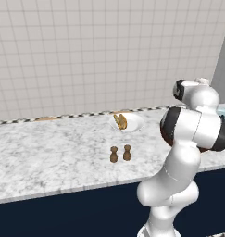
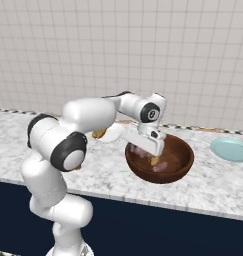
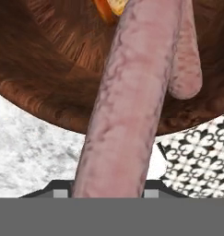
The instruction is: Place one bun and one sausage from the bowl on each plate.
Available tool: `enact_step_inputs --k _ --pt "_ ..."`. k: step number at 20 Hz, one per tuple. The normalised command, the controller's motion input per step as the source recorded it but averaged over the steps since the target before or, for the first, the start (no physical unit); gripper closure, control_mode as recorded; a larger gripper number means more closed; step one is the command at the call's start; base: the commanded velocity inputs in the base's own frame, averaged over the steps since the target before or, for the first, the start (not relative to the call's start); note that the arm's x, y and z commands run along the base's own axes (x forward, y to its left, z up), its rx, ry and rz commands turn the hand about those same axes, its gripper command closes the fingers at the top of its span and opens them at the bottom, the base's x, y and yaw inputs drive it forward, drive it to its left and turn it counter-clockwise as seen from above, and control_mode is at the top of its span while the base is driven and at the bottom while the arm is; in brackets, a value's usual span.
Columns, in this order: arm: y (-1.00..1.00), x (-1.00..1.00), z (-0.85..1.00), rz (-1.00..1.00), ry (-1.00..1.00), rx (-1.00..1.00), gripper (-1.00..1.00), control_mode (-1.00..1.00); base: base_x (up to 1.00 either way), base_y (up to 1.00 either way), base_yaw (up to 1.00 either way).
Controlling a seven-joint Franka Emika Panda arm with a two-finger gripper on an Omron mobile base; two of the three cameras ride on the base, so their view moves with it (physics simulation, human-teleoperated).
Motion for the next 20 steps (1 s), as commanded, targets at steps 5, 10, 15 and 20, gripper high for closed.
enact_step_inputs --k 5,10,15,20 --pt "0.74 0.00 0.65 0.30 -0.43 -0.19 1.00 -1.00 0.00 0.00 0.00" --pt "1.00 0.26 0.37 0.47 -0.53 -0.17 1.00 -1.00 0.00 0.00 0.00" --pt "0.96 0.93 -0.01 0.40 -0.32 -0.01 1.00 -1.00 0.00 0.00 0.00" --pt "0.59 0.97 -0.27 0.19 -0.04 0.00 1.00 -1.00 0.00 0.00 0.00"
